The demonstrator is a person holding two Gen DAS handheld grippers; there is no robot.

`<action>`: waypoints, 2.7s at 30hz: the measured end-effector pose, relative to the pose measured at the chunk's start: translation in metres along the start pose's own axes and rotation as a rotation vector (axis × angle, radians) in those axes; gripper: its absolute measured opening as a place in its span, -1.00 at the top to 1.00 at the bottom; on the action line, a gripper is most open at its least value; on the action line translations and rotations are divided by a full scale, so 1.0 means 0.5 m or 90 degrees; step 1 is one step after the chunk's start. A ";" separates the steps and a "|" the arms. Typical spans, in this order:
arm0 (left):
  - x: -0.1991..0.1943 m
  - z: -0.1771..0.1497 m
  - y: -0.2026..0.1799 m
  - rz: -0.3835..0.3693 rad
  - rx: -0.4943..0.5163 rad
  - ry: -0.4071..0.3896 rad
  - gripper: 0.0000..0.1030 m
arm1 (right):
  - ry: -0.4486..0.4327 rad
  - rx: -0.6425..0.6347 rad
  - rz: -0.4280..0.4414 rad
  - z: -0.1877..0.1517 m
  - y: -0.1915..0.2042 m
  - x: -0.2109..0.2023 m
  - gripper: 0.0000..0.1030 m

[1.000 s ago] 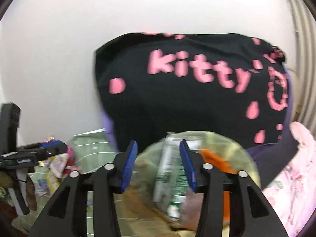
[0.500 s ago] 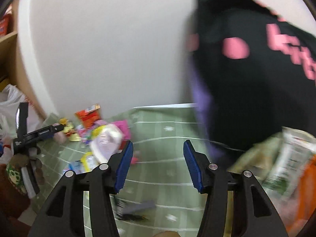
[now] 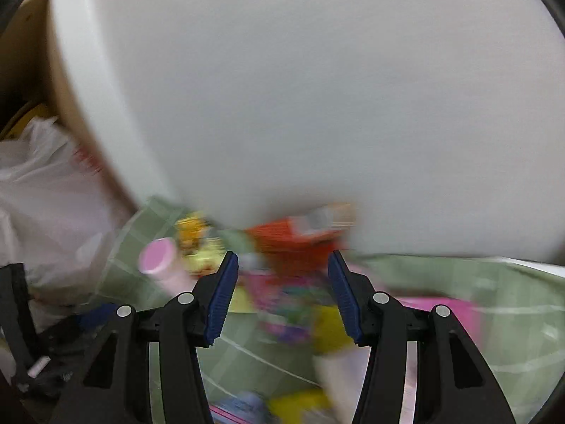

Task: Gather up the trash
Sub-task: 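Move both tools back over the table toward the remaining wrappers, then grasp the yellow-red snack wrapper with the right tool while the left tool grasps the red wrapper, then carry both held wrappers over the yellow bin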

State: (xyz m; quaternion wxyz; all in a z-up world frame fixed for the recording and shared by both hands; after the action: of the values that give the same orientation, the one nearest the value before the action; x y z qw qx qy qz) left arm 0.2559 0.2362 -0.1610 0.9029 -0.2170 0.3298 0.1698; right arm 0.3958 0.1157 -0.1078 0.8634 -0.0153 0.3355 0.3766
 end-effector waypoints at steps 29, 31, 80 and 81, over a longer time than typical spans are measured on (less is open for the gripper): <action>0.054 0.062 -0.162 -0.178 0.105 -0.010 -0.34 | 0.016 -0.015 -0.097 -0.054 -0.073 -0.168 0.72; 0.079 0.071 -0.200 -0.205 0.122 -0.004 -0.34 | -0.001 0.031 -0.120 -0.062 -0.127 -0.213 0.72; -0.225 0.011 -0.674 -0.565 0.355 0.014 0.72 | -0.168 0.146 -0.380 -0.162 -0.247 -0.667 0.71; -0.236 0.001 -0.697 -0.580 0.366 0.017 0.72 | -0.177 0.150 -0.397 -0.165 -0.258 -0.694 0.71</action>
State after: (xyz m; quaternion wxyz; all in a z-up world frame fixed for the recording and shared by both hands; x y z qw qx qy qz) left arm 0.3274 -0.0786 0.0158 0.9040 -0.0845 0.2468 -0.3387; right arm 0.2640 -0.2216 0.0041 0.9700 0.0341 0.2351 0.0521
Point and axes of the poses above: each gripper's, at about its wrist camera, not at the fingertips, and x roughly the way its jaws point, y to its left, z to its top, the point moved 9 cm from there along x, roughly the way its jaws point, and after that the axes turned 4 degrees about -y, right-handed, at the moved point
